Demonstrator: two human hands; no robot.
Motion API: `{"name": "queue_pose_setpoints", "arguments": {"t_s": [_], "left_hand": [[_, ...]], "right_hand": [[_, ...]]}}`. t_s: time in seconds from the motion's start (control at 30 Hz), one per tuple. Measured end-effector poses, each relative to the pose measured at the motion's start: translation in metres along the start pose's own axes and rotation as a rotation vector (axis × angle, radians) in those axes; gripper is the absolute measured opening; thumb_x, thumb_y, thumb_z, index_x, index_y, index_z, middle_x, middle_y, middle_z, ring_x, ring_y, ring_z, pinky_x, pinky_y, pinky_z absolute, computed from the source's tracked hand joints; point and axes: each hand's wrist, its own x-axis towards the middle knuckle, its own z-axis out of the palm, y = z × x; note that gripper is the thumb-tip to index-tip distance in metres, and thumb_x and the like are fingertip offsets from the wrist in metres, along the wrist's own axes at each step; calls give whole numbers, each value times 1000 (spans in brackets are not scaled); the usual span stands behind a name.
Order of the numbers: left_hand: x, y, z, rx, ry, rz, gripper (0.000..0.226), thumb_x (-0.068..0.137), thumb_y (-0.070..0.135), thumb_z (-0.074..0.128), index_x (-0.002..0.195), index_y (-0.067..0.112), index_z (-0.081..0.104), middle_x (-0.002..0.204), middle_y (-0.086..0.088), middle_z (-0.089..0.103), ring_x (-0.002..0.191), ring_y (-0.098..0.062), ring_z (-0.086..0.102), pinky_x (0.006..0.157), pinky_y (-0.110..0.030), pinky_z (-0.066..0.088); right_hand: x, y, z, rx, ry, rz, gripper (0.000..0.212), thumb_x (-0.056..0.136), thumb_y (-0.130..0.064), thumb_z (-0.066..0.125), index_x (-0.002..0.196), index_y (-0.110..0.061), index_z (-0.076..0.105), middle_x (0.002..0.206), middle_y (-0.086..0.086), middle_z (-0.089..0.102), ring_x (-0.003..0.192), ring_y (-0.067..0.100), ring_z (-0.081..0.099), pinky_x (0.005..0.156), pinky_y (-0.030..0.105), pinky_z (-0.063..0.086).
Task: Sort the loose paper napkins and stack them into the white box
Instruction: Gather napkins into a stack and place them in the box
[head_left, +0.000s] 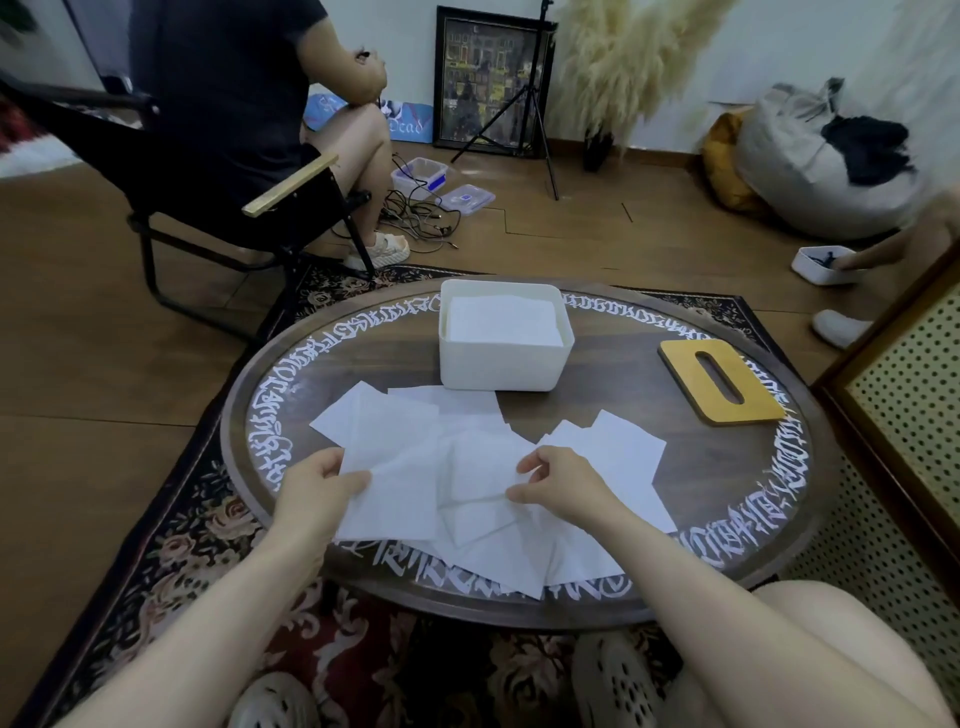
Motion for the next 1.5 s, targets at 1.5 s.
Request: {"name": "queue_pose_setpoints", "arguments": {"t_s": [1.5], "left_hand": [[3,1,12,-21,18,-64,18,89,-3,58,86,14,64,94,-11,69,89,-33,64,89,-50,52]], "right_hand": [[-24,40,-76,5,-180,210,22,88,-14,66,70,-10,53,66,2,55,59,10,51,53,20,32]]}}
